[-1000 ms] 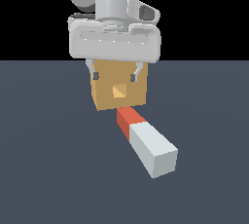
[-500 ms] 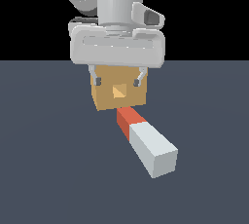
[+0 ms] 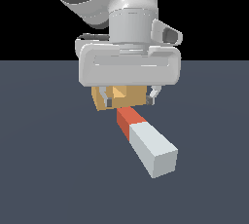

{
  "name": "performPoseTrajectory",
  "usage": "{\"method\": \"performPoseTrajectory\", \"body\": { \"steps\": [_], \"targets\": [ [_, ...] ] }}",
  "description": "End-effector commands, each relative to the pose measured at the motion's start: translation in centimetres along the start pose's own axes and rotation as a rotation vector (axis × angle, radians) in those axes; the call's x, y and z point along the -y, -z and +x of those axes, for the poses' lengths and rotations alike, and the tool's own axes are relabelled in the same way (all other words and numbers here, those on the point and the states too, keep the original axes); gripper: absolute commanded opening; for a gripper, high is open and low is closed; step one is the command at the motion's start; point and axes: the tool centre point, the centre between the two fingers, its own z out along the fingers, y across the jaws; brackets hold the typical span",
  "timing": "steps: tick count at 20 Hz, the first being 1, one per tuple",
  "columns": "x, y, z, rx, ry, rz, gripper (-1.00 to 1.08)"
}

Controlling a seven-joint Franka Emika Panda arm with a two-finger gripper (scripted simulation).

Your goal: Insert the peg into the horizontal hole in a box.

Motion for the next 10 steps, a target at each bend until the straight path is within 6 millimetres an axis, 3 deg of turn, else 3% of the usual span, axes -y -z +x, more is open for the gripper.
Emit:
{"method": "performPoseTrajectory", "body": {
  "steps": [1,10],
  "targets": [
    [-0.7,-1.0,-1.2,0.001,0.041,-0.008,1.0],
    [-2.8,-3.2,-3.6,0.003,0.133,-0.024,1.0]
  ]
}}
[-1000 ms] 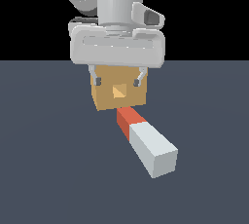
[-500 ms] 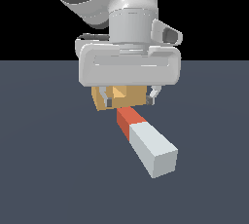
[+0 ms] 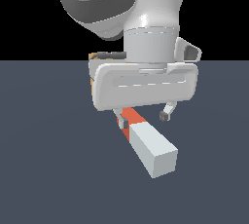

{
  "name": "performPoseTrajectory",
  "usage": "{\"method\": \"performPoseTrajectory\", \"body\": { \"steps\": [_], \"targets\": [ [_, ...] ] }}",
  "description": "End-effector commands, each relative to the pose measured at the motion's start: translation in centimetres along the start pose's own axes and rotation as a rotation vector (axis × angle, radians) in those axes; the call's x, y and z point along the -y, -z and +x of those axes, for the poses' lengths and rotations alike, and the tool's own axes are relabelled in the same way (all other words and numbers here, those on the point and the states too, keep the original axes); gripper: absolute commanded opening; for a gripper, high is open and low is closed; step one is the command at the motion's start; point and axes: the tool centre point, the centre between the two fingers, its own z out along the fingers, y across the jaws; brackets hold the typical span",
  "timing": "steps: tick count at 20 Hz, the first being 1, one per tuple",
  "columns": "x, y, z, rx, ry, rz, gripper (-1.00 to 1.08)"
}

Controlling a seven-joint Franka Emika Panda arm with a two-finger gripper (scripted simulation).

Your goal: Insert the peg into the horizontal hole in a box.

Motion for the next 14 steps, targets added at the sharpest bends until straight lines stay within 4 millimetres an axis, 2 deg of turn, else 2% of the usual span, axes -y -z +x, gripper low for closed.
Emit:
{"method": "performPoseTrajectory", "body": {
  "steps": [1,9,14],
  "targets": [
    [-0.4,-0.4,-0.4,0.0,0.018,-0.004,1.0],
    [-0.6,-0.7,-0.7,0.001,0.025,-0.005,1.0],
    [-0.6,-2.3,-0.6,0.001,0.026,-0.005,1.0]
  ]
}}
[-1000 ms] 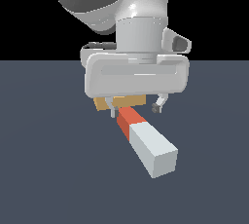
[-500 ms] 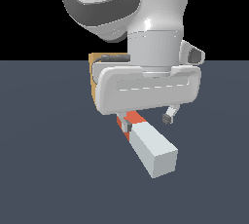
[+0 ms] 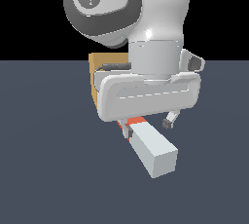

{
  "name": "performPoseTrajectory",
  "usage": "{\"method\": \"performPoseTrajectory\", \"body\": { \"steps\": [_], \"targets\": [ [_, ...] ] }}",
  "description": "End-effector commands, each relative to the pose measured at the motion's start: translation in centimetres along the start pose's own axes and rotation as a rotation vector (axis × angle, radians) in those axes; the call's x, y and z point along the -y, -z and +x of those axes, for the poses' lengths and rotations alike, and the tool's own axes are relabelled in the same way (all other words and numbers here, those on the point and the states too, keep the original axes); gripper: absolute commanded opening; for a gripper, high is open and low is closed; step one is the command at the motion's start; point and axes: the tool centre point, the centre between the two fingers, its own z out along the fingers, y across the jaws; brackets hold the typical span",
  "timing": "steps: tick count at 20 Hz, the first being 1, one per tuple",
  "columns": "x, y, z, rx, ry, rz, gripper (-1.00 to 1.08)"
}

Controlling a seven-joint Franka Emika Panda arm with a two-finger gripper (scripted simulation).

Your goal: Insert the peg into the horizontal hole in a box.

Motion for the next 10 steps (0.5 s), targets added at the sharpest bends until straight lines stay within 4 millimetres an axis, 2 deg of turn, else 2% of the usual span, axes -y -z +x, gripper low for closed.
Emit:
{"method": "performPoseTrajectory", "body": {
  "steps": [1,6,10],
  "targets": [
    [0.1,-1.2,0.0,-0.001,0.001,0.001,1.0],
    [0.1,-3.5,0.0,-0.001,0.002,0.001,1.0],
    [0.0,-3.9,0.0,-0.001,0.002,0.001,1.0]
  ]
}}
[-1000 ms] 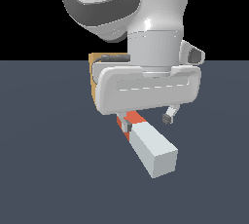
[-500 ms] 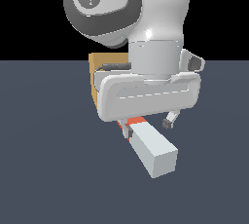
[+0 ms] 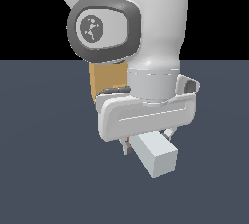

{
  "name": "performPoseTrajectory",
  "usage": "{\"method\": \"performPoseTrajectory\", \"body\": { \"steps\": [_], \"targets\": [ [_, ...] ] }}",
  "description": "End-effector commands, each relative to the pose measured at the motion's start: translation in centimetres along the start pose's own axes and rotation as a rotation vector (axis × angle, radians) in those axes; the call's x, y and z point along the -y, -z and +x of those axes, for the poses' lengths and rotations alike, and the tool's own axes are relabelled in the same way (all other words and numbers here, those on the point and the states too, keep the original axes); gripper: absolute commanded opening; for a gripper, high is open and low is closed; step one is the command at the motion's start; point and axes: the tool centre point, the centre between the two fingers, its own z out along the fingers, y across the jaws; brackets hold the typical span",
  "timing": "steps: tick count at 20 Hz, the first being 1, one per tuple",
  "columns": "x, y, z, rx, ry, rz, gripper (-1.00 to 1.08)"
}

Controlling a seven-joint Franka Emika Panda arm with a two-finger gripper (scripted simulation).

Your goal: Insert the peg into the horizontal hole in a box.

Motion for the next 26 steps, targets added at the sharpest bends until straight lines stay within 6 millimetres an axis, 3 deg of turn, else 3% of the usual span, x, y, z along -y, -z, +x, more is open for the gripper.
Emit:
{"method": "performPoseTrajectory", "body": {
  "steps": [1,2,16,20,26],
  "targets": [
    [-0.1,-0.1,-0.1,0.001,0.0,-0.002,1.0],
    [-0.1,-0.1,-0.1,0.001,0.0,-0.002,-1.0],
    [-0.2,0.2,0.7,0.0,0.0,-0.001,-1.0],
    [-0.6,1.2,2.7,0.001,-0.002,-0.002,-1.0],
    [-1.6,3.5,7.5,0.001,-0.007,-0.002,-1.0]
  ]
}}
